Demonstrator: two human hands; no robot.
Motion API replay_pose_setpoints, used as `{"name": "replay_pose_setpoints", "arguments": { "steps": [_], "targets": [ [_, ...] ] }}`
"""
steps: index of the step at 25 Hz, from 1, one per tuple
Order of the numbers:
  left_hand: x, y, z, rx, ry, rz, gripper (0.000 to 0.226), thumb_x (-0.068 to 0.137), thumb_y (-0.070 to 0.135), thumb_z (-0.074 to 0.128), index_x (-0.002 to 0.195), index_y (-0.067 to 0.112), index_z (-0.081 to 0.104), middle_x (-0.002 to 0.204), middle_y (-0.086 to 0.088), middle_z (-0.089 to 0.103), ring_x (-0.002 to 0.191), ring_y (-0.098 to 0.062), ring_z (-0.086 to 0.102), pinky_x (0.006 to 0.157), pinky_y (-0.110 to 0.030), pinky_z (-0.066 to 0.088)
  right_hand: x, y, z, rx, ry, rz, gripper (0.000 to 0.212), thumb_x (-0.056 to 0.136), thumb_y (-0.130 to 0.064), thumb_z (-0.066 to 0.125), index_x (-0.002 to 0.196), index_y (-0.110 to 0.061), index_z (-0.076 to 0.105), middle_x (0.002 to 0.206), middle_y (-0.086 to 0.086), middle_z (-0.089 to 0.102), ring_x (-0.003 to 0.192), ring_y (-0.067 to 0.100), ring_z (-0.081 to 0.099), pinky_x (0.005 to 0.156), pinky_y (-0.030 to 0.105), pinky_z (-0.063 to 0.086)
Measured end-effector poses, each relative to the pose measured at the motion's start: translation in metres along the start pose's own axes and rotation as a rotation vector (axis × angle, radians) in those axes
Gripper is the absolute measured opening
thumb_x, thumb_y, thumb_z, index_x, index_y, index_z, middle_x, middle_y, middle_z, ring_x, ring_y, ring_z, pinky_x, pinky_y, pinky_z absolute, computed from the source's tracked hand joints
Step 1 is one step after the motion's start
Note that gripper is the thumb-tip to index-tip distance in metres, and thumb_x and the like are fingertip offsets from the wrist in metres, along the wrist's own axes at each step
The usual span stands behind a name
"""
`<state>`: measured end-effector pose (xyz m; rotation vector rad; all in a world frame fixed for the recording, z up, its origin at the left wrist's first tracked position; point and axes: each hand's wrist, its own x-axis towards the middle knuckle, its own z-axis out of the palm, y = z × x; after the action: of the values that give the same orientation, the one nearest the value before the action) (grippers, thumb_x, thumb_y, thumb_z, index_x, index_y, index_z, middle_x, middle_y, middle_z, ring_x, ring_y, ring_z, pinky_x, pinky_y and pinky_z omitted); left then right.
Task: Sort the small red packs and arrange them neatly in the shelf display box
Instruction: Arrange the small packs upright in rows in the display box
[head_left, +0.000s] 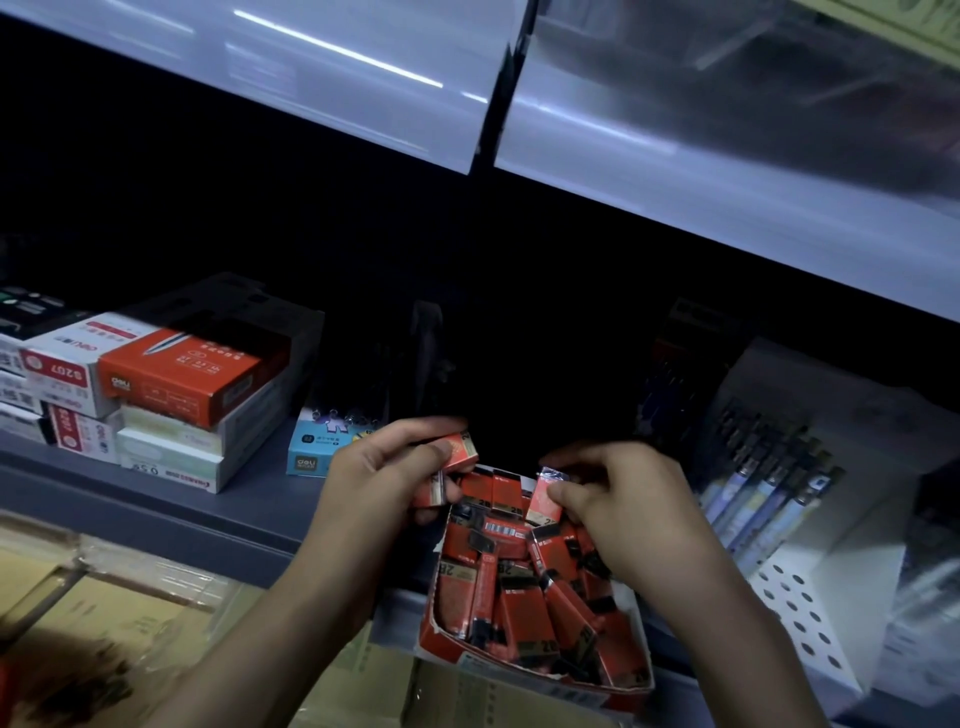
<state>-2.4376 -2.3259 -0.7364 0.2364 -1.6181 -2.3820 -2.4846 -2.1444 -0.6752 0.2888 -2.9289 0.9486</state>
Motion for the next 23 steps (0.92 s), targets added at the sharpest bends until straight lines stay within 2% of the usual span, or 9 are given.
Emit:
{"name": "replay_pose_setpoints", "arguments": {
  "steps": [3,6,11,13,15,19,21,23],
  "targets": [
    [-0.001,0.001,0.001,0.003,0.002,0.007,0.021,0.097,0.012,0.064,0.105,0.021,0.081,0.069,-0.007,0.069,0.062,-0.012,0.062,0.060,-0.027,0.045,0.006,0.001,0.004,-0.045,0.005,0.000,0.022,0.094,-0.023,0.072,0.115,-0.030,0.073,0.091,-0.007,0.070,0.089,0.011,0.068,0.079,0.031,0.056],
    [-0.002,0.003,0.001,-0.003,0.004,-0.002,0.021,0.097,0.011,0.064,0.104,0.020,0.081,0.069,-0.005,0.070,0.059,-0.009,0.062,0.055,-0.022,0.045,0.007,0.001,0.008,-0.116,0.029,-0.020,0.023,0.091,-0.026,0.075,0.114,-0.026,0.073,0.103,-0.005,0.072,0.097,0.012,0.067,0.086,0.030,0.055],
    [-0.003,0.004,0.001,0.008,0.000,0.000,0.021,0.097,0.012,0.064,0.104,0.021,0.081,0.072,-0.004,0.072,0.061,-0.010,0.064,0.055,-0.019,0.048,0.004,0.001,0.007,-0.142,0.048,-0.055,0.016,0.092,-0.026,0.075,0.108,-0.028,0.077,0.097,-0.009,0.070,0.080,0.002,0.063,0.076,0.024,0.055],
    [-0.003,0.004,0.001,0.005,0.001,0.000,0.021,0.097,0.011,0.064,0.104,0.021,0.081,0.072,-0.005,0.072,0.061,-0.010,0.064,0.053,-0.019,0.048,0.003,0.002,0.003,-0.156,0.043,-0.059,0.015,0.094,-0.024,0.073,0.108,-0.029,0.077,0.103,-0.009,0.070,0.077,-0.001,0.062,0.075,0.024,0.057],
    [-0.004,0.004,0.000,0.011,0.002,0.000,0.021,0.097,0.011,0.064,0.104,0.022,0.081,0.072,-0.004,0.072,0.061,-0.010,0.064,0.054,-0.020,0.048,0.001,0.002,0.002,-0.189,0.027,-0.081,0.019,0.095,-0.023,0.072,0.112,-0.029,0.076,0.111,-0.008,0.070,0.081,0.002,0.063,0.079,0.024,0.057],
    [-0.004,0.004,0.001,0.013,0.006,-0.001,0.022,0.097,0.011,0.064,0.103,0.022,0.081,0.072,-0.005,0.072,0.061,-0.011,0.064,0.054,-0.021,0.048,-0.004,0.003,0.002,-0.224,0.013,-0.135,0.027,0.092,-0.026,0.075,0.119,-0.029,0.074,0.121,-0.006,0.071,0.105,0.009,0.066,0.091,0.026,0.055],
    [-0.004,0.004,0.001,0.014,0.008,-0.002,0.022,0.097,0.010,0.064,0.102,0.021,0.082,0.072,-0.005,0.072,0.060,-0.010,0.063,0.053,-0.020,0.048,-0.005,0.003,0.001,-0.235,0.001,-0.152,0.030,0.091,-0.028,0.076,0.120,-0.030,0.074,0.119,-0.007,0.071,0.106,0.009,0.066,0.091,0.026,0.055],
    [-0.004,0.004,0.002,0.010,0.009,-0.003,0.021,0.097,0.010,0.063,0.103,0.021,0.081,0.071,-0.003,0.072,0.060,-0.010,0.063,0.052,-0.020,0.048,-0.005,0.004,-0.001,-0.243,-0.012,-0.160,0.030,0.090,-0.029,0.077,0.120,-0.030,0.074,0.115,-0.008,0.072,0.100,0.008,0.067,0.084,0.022,0.054]
  ]
}}
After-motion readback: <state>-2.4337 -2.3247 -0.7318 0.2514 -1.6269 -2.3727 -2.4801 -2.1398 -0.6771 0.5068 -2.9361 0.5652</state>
